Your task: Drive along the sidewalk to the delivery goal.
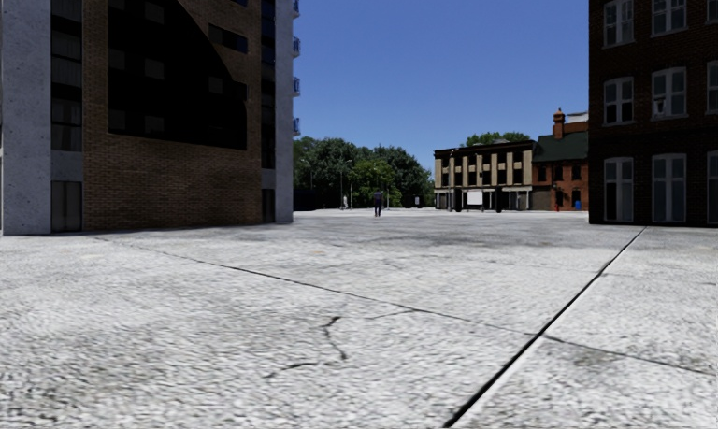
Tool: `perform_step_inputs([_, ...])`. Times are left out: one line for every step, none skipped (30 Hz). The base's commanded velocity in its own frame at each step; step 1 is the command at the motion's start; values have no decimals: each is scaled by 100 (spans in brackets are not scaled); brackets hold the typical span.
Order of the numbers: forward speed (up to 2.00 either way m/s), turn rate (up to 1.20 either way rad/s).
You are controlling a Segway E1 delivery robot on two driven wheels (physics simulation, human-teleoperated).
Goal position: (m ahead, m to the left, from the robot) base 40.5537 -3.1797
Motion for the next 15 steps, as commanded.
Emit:
perform_step_inputs([200, 0])
perform_step_inputs([200, 0])
perform_step_inputs([200, 0])
perform_step_inputs([200, 0])
perform_step_inputs([200, 0])
perform_step_inputs([200, 0])
perform_step_inputs([200, 0])
perform_step_inputs([200, 0])
perform_step_inputs([200, 0])
perform_step_inputs([200, 0])
perform_step_inputs([200, 0])
perform_step_inputs([200, 0])
perform_step_inputs([200, 0])
perform_step_inputs([200, 0])
perform_step_inputs([200, 0])
